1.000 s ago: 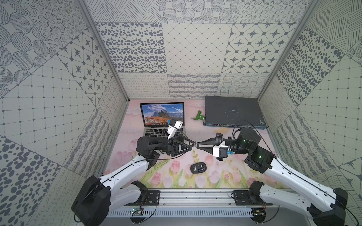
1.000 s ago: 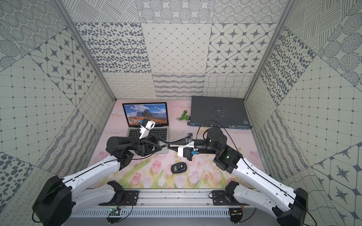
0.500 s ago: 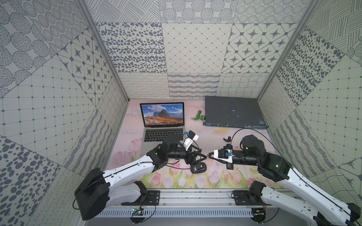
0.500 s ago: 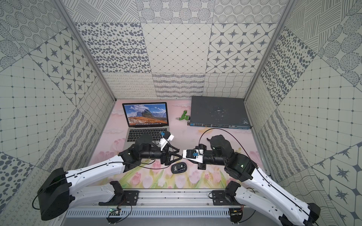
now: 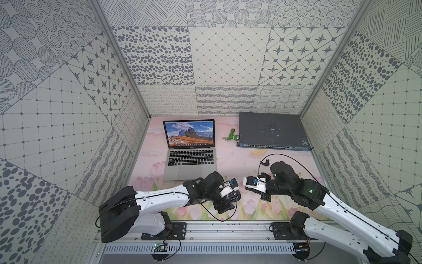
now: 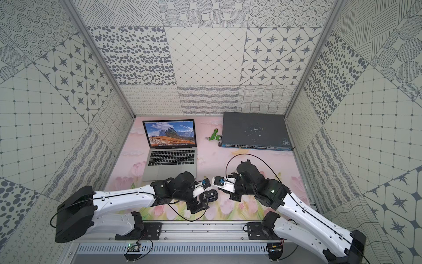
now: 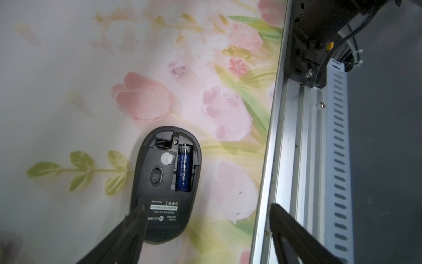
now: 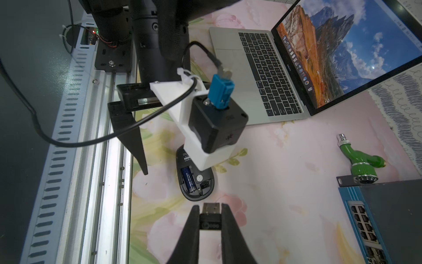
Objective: Remove the wireless mouse receiver from the laptop
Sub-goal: Insert the USB plug into the mouse.
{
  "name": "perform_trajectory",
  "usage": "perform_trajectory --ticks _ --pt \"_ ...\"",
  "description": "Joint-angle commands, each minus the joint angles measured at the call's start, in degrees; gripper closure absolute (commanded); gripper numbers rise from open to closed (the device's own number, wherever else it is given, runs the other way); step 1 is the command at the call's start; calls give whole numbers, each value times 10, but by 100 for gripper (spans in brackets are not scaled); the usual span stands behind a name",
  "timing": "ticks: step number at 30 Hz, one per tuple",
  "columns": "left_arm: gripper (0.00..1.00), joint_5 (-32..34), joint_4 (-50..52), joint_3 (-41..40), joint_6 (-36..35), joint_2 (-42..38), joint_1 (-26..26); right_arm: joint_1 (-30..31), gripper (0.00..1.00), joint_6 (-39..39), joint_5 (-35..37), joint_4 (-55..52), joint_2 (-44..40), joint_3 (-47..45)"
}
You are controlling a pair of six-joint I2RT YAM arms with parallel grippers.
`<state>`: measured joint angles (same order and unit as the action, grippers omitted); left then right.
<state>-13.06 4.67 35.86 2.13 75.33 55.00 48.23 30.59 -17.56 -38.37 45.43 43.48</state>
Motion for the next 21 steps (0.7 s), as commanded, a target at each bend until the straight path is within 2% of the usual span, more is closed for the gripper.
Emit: perform_trajectory --ticks 1,6,10,15,21 --pt "14 132 57 49 -143 10 25 -4 93 -38 -10 14 -20 -1" --pt "15 219 97 56 -239 22 26 -5 93 -56 -18 13 -27 -13" --pt "16 173 120 45 -246 72 26 -5 92 -38 -22 -7 4 -3" --pt "18 185 115 38 -261 121 28 -7 92 -21 -42 -8 30 14" --pt "18 180 108 45 -278 131 20 -12 92 -20 -49 -8 32 9"
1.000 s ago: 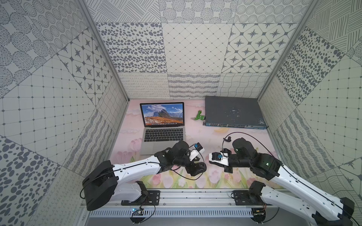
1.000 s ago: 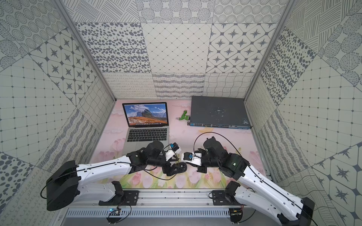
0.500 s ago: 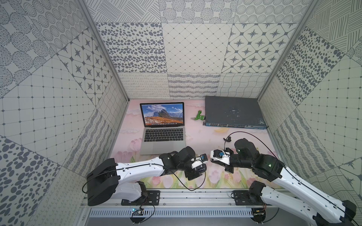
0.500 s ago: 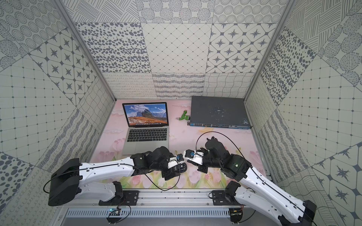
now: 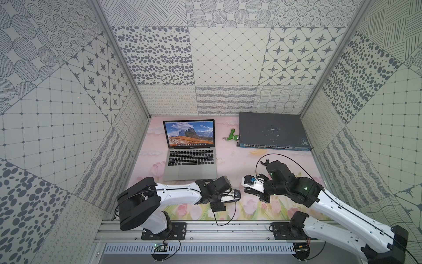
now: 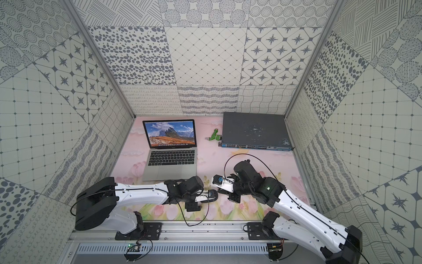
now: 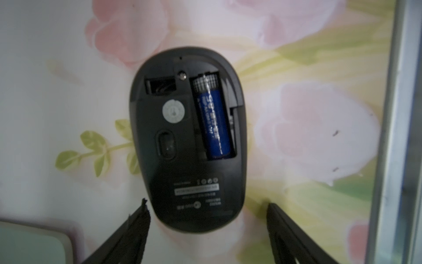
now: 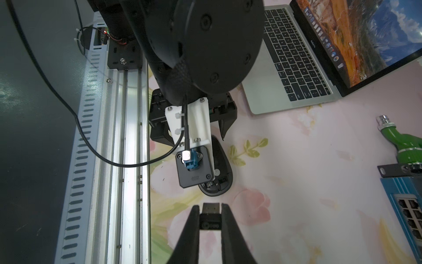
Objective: Remove the wireless mouse receiver from the laptop
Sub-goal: Insert the USB plug into the mouse.
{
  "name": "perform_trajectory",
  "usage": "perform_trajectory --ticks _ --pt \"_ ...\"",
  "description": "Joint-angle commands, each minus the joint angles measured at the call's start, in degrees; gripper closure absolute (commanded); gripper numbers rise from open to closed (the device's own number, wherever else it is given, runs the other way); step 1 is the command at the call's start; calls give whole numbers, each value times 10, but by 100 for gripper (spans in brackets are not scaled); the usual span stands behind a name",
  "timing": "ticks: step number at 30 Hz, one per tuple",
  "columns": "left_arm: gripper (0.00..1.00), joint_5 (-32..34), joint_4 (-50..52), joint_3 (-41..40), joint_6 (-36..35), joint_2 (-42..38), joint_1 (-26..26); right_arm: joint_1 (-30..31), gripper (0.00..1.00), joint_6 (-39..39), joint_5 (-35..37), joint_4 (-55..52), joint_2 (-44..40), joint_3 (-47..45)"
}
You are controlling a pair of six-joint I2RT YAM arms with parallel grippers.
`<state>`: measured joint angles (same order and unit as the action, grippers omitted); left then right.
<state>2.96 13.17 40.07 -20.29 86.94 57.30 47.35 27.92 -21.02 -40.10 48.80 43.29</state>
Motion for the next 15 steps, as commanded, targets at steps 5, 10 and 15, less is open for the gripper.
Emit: perform_trajectory --ticks 5,10,15 --pt "17 4 29 18 -65 9 -8 -5 92 3 -7 9 -10 10" --pt "16 -41 4 28 -77 -5 -11 -11 92 3 -12 11 -21 6" --pt "20 -46 9 46 -77 15 -27 -11 92 -2 -13 12 -27 5"
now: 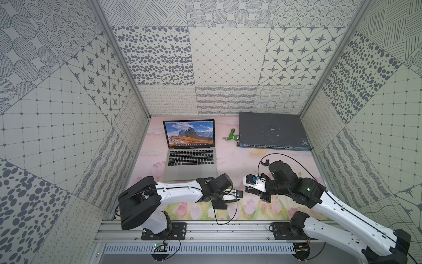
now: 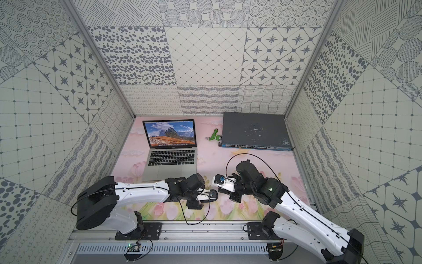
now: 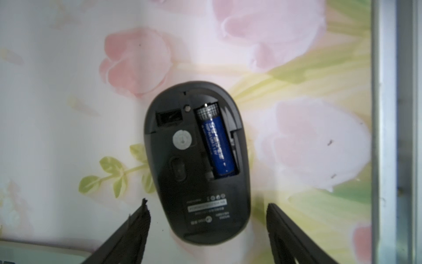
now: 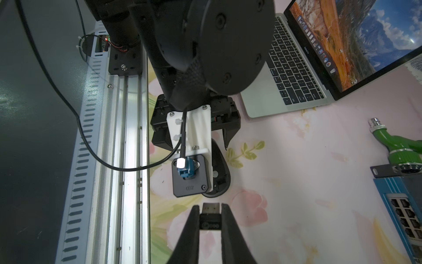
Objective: Remove the wireless mouse receiver from the laptop
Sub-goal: Insert the USB plug into the mouse.
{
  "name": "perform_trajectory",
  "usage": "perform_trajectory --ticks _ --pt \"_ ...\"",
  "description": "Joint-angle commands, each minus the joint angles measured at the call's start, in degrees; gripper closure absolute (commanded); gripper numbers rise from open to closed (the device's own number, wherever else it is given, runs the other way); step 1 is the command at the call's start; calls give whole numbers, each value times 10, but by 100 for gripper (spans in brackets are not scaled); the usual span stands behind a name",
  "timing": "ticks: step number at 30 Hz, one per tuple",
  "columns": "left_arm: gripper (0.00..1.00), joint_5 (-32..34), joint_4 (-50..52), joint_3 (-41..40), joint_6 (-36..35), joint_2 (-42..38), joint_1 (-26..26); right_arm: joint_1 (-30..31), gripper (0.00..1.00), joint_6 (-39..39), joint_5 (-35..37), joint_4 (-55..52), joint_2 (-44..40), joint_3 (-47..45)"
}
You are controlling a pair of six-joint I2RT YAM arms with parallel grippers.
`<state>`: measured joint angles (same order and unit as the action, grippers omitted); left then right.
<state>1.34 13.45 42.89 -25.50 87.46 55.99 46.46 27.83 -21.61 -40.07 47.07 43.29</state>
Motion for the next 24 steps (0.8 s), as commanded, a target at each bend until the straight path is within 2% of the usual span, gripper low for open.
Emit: perform_trajectory --ticks 1,9,17,24 --pt "20 -29 9 20 -24 13 -14 -2 92 -1 -4 11 -10 5" --pt "21 -20 43 62 -14 64 -15 -3 92 2 -1 12 -8 8" --pt "33 -41 78 87 -27 92 -14 -3 92 -2 0 16 -7 6" --pt "28 -43 78 93 -34 98 -13 -8 92 -16 2 19 -19 4"
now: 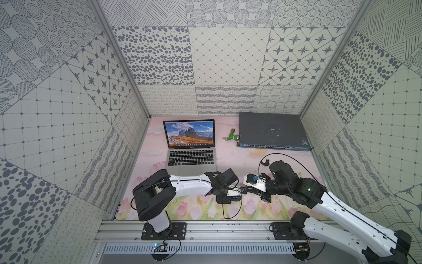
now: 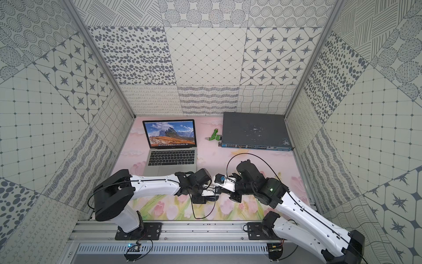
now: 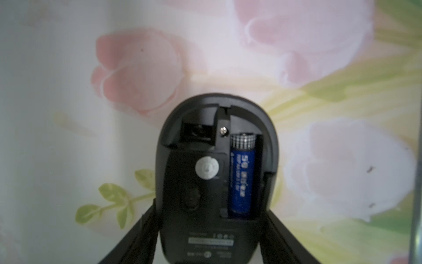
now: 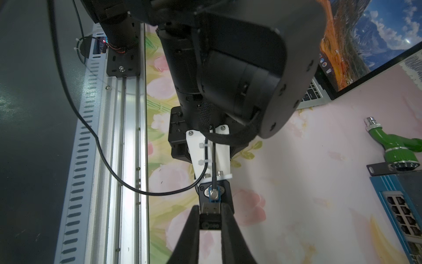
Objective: Remove the wireless mouse receiver from the laptop
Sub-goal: Insert the USB plug into the mouse.
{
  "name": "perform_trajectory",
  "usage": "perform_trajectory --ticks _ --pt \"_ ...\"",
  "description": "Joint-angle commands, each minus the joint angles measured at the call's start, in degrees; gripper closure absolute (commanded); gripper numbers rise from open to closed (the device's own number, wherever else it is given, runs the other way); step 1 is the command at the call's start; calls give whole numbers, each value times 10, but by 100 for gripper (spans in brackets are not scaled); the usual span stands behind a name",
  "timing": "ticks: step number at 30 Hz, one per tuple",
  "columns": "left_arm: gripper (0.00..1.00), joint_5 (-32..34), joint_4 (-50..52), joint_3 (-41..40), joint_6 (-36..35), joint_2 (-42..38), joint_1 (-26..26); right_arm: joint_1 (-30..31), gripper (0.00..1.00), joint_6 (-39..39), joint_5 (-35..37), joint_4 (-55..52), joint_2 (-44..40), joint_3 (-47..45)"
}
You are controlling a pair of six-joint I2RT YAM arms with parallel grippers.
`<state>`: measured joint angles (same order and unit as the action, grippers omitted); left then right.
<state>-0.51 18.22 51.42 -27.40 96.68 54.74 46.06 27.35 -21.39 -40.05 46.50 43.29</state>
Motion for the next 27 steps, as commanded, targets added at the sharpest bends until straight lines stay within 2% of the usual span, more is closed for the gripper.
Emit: perform_trajectory --ticks 1,4,14,22,27 --pt "27 -27 28 8 -15 3 -1 -4 92 -13 0 18 -16 4" --pt "27 -40 17 4 -19 -9 -1 -5 92 -23 -4 21 -23 4" --pt "33 -106 -28 -11 -24 -29 -4 -5 92 -82 -30 72 -72 -16" --pt "28 -116 -110 -53 30 -41 -8 -5 93 -157 -46 178 -104 -58" --pt "27 -103 -163 -83 82 -26 -8 -5 93 -168 -51 208 -110 -63"
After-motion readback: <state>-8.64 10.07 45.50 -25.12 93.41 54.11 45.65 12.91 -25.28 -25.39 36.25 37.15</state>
